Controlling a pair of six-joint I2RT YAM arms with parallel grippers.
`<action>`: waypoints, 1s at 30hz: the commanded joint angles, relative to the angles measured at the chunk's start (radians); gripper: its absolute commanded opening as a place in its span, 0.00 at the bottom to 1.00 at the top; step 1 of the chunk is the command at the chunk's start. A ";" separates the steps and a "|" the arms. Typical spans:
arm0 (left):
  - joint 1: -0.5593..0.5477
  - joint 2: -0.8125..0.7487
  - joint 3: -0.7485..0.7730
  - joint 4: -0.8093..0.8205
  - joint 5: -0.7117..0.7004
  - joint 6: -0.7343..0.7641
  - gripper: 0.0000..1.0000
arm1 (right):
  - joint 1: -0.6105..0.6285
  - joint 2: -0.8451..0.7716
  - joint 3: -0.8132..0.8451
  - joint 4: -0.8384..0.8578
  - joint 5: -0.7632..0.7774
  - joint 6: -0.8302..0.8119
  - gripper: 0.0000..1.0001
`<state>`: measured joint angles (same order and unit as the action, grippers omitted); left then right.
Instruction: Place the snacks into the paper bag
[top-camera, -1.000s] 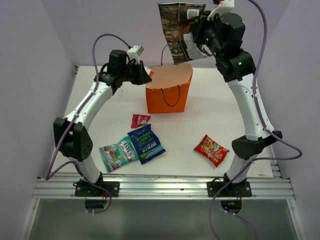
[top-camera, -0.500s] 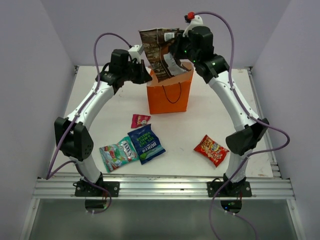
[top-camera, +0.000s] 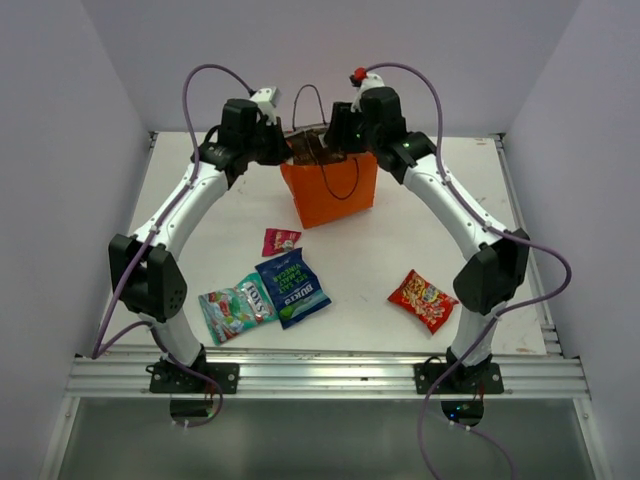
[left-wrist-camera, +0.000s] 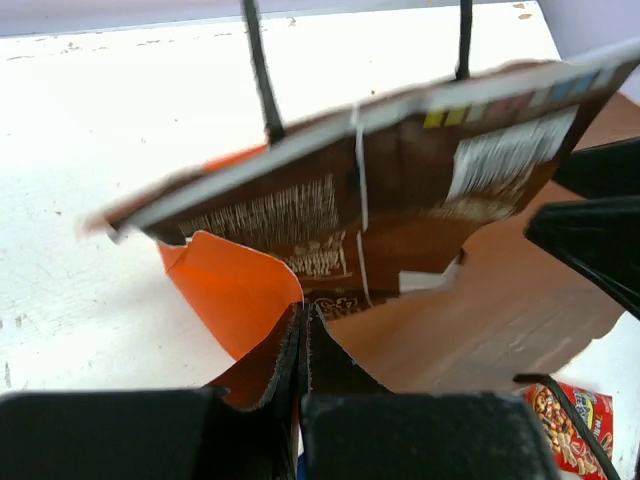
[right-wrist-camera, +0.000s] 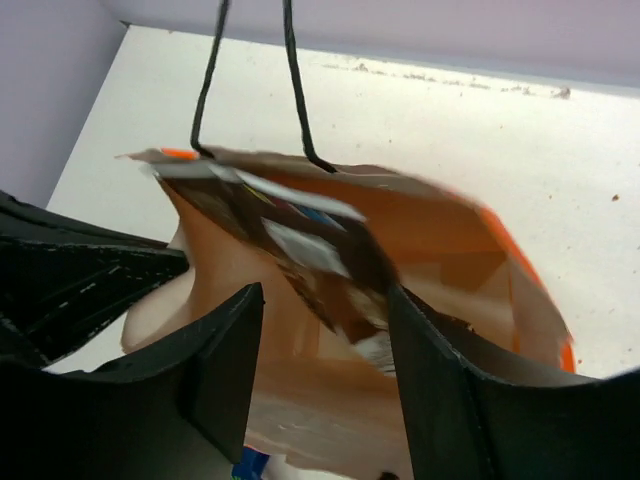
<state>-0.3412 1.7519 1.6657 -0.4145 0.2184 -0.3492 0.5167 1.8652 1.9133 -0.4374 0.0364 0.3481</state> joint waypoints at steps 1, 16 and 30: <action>-0.002 -0.040 0.028 -0.006 -0.034 -0.011 0.00 | 0.014 -0.149 0.076 0.054 0.022 -0.047 0.58; -0.002 -0.037 0.011 0.005 -0.085 -0.024 0.00 | 0.198 -0.336 -0.342 -0.230 -0.240 -0.176 0.65; -0.002 -0.071 -0.040 0.005 -0.099 -0.031 0.00 | 0.347 -0.110 -0.649 -0.038 -0.337 -0.178 0.61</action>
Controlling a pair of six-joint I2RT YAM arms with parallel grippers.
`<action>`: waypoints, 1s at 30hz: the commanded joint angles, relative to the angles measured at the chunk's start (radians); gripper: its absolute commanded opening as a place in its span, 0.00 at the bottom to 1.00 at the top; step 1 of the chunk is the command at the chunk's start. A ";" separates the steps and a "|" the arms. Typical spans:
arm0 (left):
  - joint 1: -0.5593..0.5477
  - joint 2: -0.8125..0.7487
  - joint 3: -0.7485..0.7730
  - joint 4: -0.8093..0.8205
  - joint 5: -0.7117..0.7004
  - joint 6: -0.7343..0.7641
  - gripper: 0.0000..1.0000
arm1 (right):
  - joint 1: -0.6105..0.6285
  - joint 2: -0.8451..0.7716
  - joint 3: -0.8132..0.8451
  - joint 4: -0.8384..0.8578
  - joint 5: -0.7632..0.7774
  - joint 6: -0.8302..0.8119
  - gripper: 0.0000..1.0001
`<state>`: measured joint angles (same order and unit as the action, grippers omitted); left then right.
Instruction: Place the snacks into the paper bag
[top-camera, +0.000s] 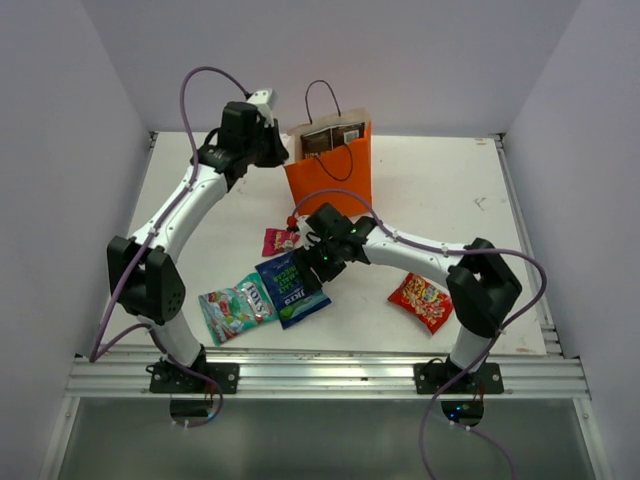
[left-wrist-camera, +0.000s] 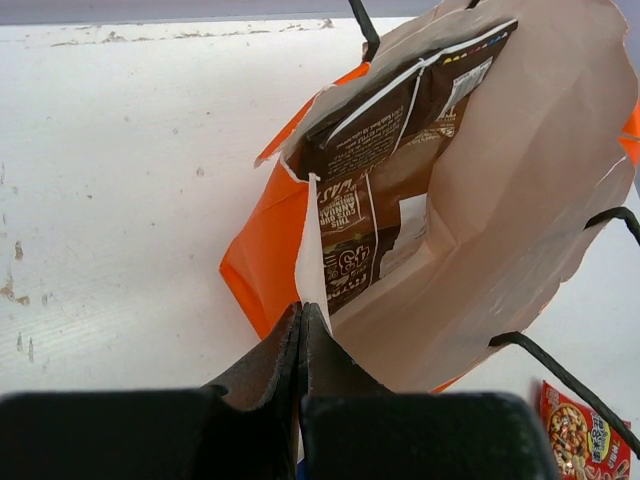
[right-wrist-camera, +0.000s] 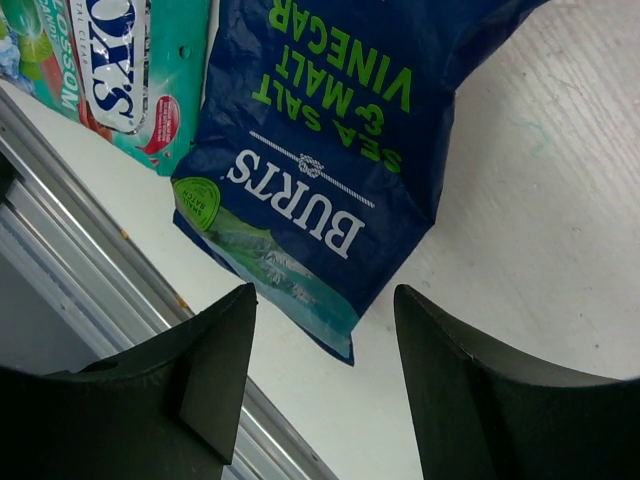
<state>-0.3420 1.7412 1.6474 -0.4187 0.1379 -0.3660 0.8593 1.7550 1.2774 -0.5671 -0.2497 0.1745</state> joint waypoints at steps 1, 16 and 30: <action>-0.002 -0.065 -0.027 0.008 -0.020 -0.013 0.00 | 0.004 0.006 -0.022 0.102 -0.051 -0.003 0.61; -0.002 -0.112 -0.052 0.004 -0.023 -0.007 0.00 | 0.006 0.041 -0.161 0.164 -0.040 0.011 0.27; -0.002 -0.118 -0.080 0.021 -0.012 -0.014 0.00 | 0.015 -0.278 0.453 -0.379 0.207 -0.030 0.00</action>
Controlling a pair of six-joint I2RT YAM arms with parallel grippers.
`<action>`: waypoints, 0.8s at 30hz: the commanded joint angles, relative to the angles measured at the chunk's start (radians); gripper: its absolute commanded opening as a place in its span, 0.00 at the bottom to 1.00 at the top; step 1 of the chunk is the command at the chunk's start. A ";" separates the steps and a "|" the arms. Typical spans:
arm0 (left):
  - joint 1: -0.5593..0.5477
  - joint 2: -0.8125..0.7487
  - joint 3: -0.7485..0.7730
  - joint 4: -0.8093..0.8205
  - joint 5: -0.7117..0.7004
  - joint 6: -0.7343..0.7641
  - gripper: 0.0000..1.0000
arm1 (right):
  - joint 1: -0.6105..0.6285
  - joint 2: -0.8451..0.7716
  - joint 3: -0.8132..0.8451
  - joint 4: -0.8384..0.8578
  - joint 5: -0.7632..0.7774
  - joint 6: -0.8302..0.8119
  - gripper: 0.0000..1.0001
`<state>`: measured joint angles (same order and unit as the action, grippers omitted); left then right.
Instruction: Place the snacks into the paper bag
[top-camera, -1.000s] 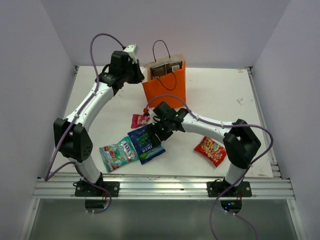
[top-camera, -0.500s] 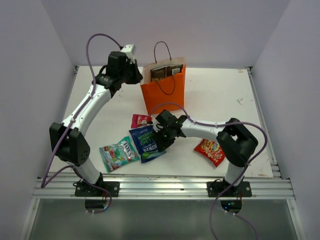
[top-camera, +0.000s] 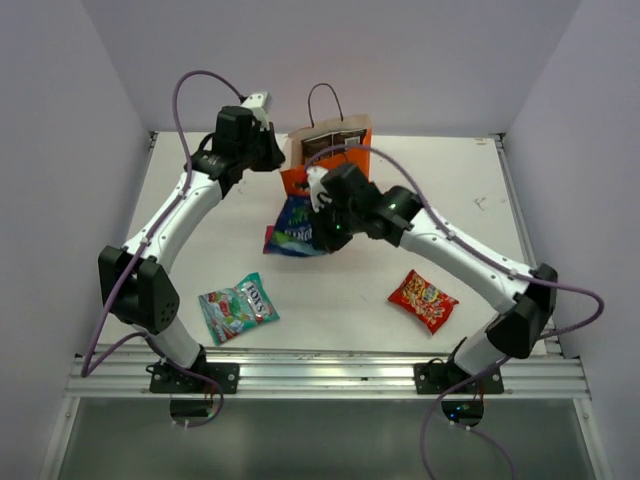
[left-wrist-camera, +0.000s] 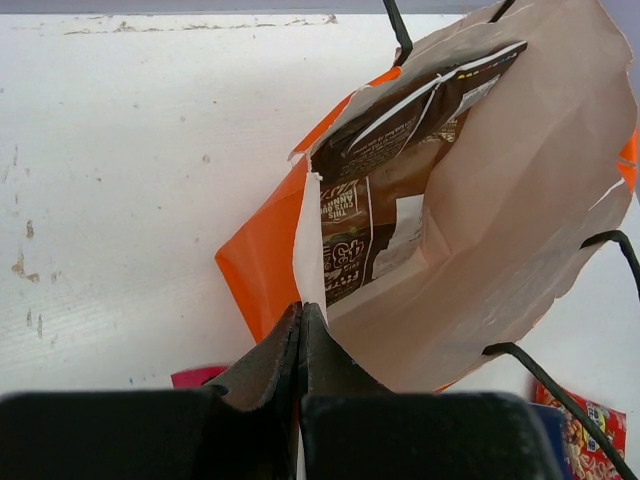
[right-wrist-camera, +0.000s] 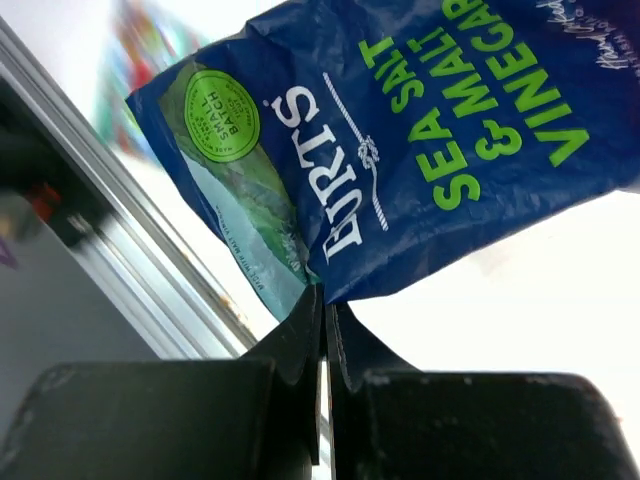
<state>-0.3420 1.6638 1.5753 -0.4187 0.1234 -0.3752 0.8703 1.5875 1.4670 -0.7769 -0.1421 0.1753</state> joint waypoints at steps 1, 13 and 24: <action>-0.002 -0.041 -0.008 0.023 0.002 -0.007 0.00 | 0.006 -0.106 0.333 -0.253 0.133 -0.045 0.00; -0.002 -0.038 0.028 0.026 0.018 -0.011 0.00 | -0.043 0.054 0.645 -0.141 0.297 -0.212 0.00; -0.023 -0.055 0.029 0.035 0.047 -0.005 0.00 | -0.260 0.226 0.700 0.011 0.162 -0.229 0.00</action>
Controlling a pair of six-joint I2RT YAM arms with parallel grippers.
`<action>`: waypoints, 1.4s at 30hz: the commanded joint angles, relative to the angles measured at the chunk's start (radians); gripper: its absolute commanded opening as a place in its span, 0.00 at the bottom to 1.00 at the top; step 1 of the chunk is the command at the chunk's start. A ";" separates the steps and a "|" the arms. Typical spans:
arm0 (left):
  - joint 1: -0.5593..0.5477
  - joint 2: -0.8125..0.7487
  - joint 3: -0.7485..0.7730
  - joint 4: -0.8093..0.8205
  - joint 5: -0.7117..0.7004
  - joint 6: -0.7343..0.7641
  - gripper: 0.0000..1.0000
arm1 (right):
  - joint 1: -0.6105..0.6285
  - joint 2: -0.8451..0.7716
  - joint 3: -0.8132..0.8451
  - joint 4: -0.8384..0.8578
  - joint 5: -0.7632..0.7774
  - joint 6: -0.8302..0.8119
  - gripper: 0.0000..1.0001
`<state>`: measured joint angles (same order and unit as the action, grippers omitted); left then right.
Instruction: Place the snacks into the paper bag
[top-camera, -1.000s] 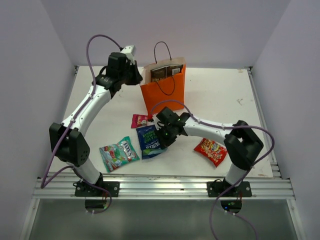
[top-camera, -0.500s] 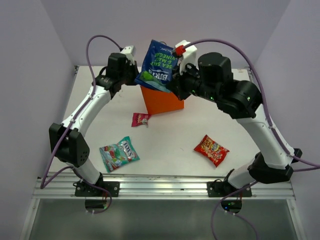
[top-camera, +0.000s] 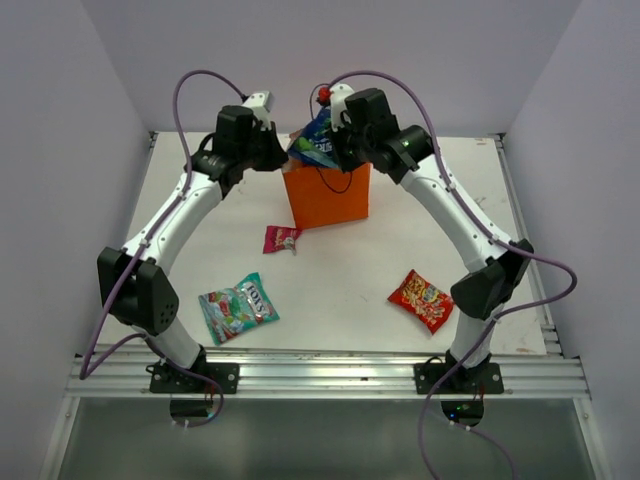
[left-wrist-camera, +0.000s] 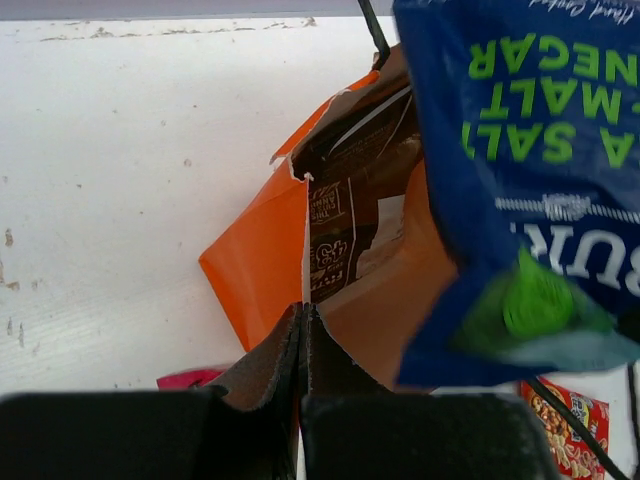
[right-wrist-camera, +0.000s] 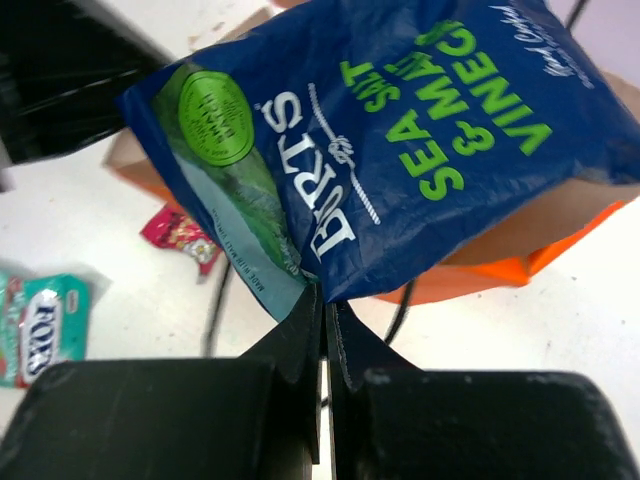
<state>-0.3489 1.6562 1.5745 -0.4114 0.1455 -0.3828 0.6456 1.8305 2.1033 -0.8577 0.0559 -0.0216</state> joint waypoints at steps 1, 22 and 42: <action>-0.019 -0.049 0.028 0.029 0.025 0.002 0.00 | -0.041 -0.005 0.073 0.094 -0.039 -0.034 0.00; -0.025 -0.041 0.030 0.043 0.042 -0.001 0.00 | -0.075 0.047 -0.072 0.065 -0.111 -0.006 0.00; -0.025 0.002 0.050 0.051 0.045 0.010 0.00 | -0.043 -0.085 0.113 -0.044 0.037 -0.018 0.62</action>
<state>-0.3775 1.6512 1.5818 -0.4057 0.1871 -0.3824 0.5785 1.8256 2.0926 -0.8917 0.0208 -0.0345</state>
